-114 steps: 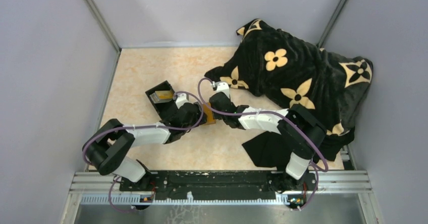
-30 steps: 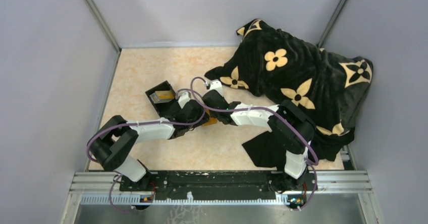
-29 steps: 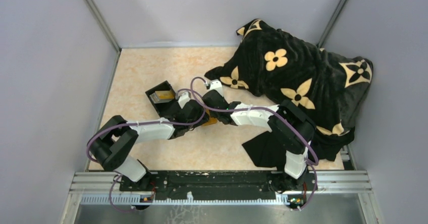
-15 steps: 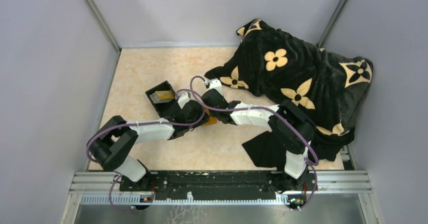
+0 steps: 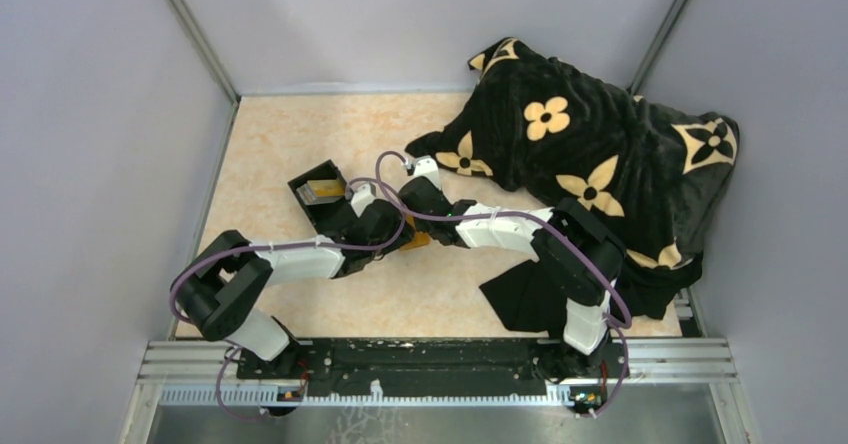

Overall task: Put the credit cards into the card holder
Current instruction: Close the card holder at the center of the board.

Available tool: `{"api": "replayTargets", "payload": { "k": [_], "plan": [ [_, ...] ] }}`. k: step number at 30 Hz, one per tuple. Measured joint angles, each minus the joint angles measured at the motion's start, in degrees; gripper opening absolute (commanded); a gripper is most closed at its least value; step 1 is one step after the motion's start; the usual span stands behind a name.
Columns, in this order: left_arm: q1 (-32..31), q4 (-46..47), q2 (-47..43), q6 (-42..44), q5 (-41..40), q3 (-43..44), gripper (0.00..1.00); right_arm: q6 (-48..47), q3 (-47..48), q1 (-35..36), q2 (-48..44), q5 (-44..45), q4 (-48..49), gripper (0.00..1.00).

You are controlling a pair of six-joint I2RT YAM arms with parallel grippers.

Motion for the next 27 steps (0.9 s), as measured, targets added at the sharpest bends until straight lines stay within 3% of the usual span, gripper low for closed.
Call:
{"api": "replayTargets", "payload": {
  "k": [12,17,27],
  "plan": [
    [0.0,1.8,1.2,-0.3,0.0,-0.5,0.60,-0.5,0.0,0.2,0.0,0.3,0.0,0.00],
    [0.0,4.2,2.3,-1.0,0.1,-1.2,0.41,-0.6,0.0,0.2,-0.1,0.8,0.0,0.00],
    [0.2,8.6,1.9,-3.7,0.7,-3.8,0.42,-0.5,0.0,0.5,-0.3,0.5,0.0,0.00]
  ]
}}
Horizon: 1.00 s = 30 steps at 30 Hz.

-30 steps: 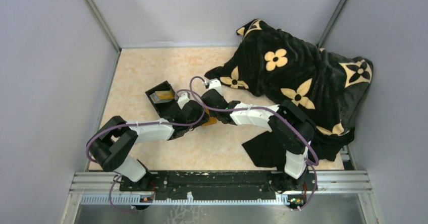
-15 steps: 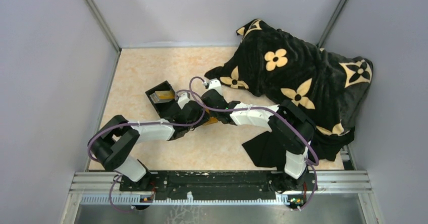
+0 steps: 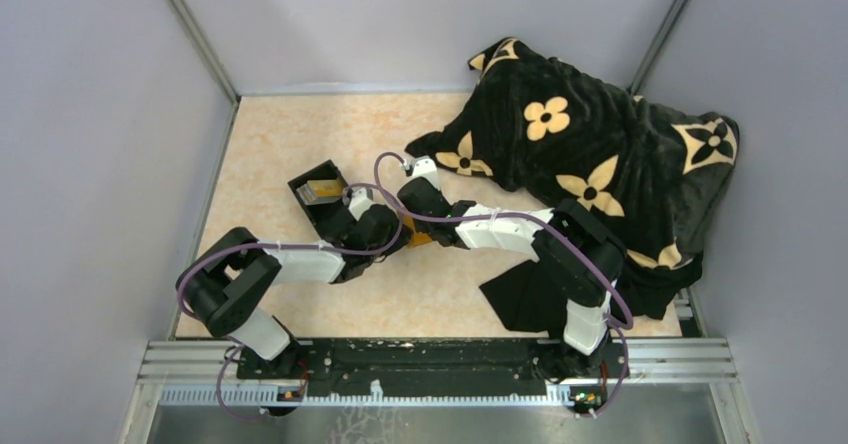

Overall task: Put the credit cards into the card holder
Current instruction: Close the card holder at the center of the board.

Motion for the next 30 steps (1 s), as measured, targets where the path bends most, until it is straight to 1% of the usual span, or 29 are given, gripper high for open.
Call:
{"api": "replayTargets", "payload": {
  "k": [15,30],
  "plan": [
    [0.0,0.2,0.0,-0.4,0.3,-0.1,0.42,0.0,0.0,0.0,0.1,-0.5,0.0,0.00],
    [0.0,0.2,0.0,-0.4,0.9,-0.1,0.42,0.0,0.8,0.0,2.5,-0.1,-0.2,0.00]
  ]
}}
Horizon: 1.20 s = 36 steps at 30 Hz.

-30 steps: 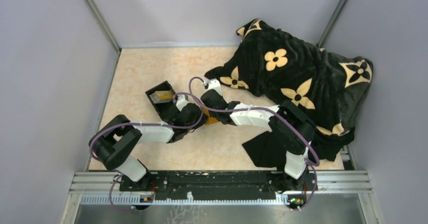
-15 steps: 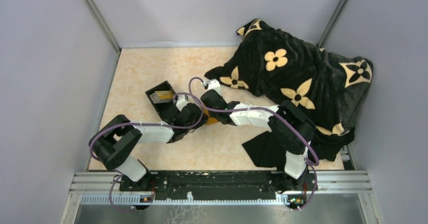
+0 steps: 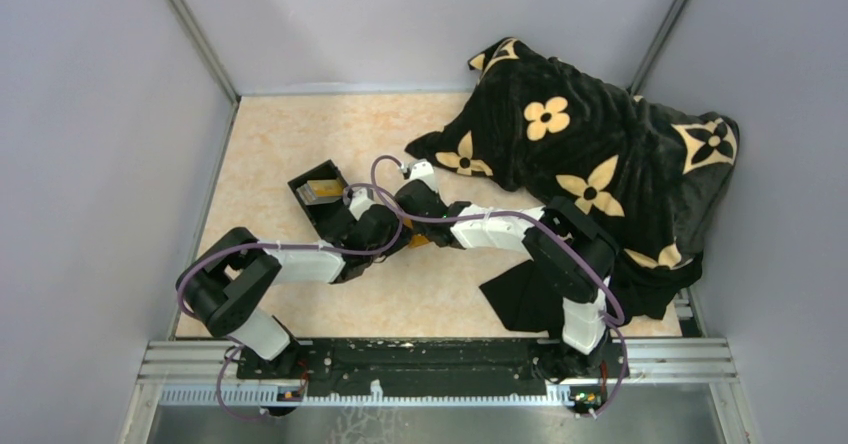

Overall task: Put the credit cards into the card holder
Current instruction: Close the card holder at the center of the board.

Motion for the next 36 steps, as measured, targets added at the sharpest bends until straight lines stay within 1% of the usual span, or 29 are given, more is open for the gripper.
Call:
{"api": "replayTargets", "payload": {
  "k": [15,36],
  "plan": [
    [0.0,0.0,0.0,0.0,0.3,0.0,0.41,-1.0,0.1,0.3,0.6,3.7,0.2,0.00],
    [0.0,-0.4,0.1,0.0,0.4,0.3,0.41,-2.4,1.5,1.1,2.5,4.7,0.9,0.00]
  ]
}}
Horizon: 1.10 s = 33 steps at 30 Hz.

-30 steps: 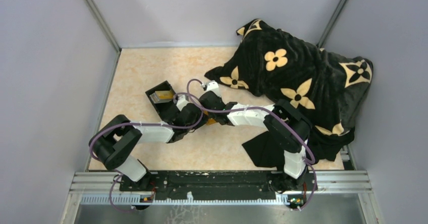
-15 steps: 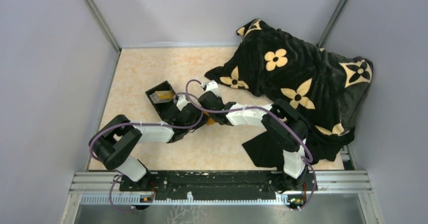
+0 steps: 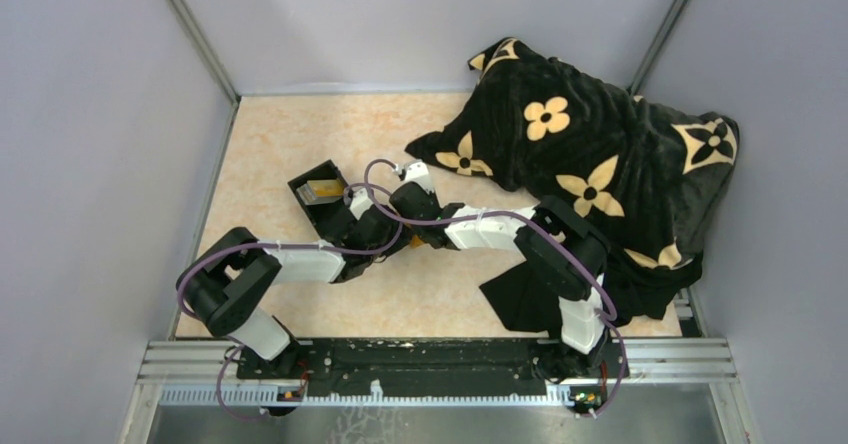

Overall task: Put the credit cards into the card holder
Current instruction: Close the card holder at the center of the board.

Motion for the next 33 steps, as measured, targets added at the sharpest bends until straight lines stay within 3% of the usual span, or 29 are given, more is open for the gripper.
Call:
{"api": "replayTargets", "payload": {
  "k": [33],
  "plan": [
    [0.0,0.2,0.5,0.0,0.0,0.0,0.41,0.0,0.0,0.9,0.0,0.3,0.1,0.00]
  ]
}}
